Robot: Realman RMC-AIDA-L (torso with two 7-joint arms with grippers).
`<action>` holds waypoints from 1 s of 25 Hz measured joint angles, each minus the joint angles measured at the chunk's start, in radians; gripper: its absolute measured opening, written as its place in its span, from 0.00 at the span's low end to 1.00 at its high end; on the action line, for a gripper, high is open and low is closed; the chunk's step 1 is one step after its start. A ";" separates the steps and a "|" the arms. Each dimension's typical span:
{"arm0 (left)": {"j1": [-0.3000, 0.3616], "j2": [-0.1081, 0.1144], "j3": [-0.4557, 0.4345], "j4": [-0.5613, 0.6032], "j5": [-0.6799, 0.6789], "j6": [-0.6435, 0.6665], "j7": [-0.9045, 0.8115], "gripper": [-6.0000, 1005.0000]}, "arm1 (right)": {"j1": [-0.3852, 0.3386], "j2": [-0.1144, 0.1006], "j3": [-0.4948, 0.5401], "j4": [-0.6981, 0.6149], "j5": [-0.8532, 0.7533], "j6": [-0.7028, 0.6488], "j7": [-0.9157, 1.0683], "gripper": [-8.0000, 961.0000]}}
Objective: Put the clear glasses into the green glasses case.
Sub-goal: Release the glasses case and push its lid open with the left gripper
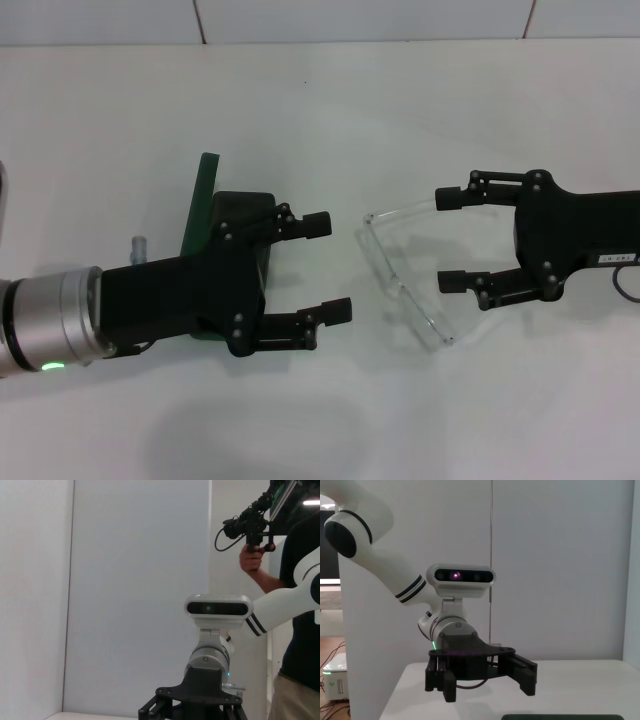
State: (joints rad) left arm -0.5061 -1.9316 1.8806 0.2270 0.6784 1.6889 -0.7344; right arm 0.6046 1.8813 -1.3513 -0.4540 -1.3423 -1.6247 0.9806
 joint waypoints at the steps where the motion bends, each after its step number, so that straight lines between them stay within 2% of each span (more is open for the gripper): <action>1: 0.000 0.000 0.000 0.000 0.000 0.000 0.000 0.84 | -0.002 0.000 0.000 -0.001 0.000 -0.001 -0.001 0.89; 16: -0.015 -0.001 -0.003 0.000 0.001 0.000 -0.010 0.84 | -0.016 0.001 0.013 -0.011 0.000 0.006 -0.027 0.89; 20: -0.013 -0.001 -0.048 0.030 -0.001 0.001 -0.071 0.84 | -0.016 0.001 0.014 -0.011 0.002 0.023 -0.029 0.89; 22: -0.013 0.005 -0.069 0.056 0.006 -0.003 -0.136 0.84 | -0.017 0.004 0.021 -0.011 0.003 0.041 -0.030 0.89; 25: -0.028 0.035 -0.112 0.069 0.013 -0.066 -0.309 0.84 | -0.017 0.010 0.035 -0.012 0.002 0.048 -0.031 0.89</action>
State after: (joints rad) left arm -0.5345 -1.8964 1.7689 0.2961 0.6918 1.6227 -1.0431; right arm 0.5875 1.8917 -1.3166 -0.4662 -1.3398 -1.5769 0.9500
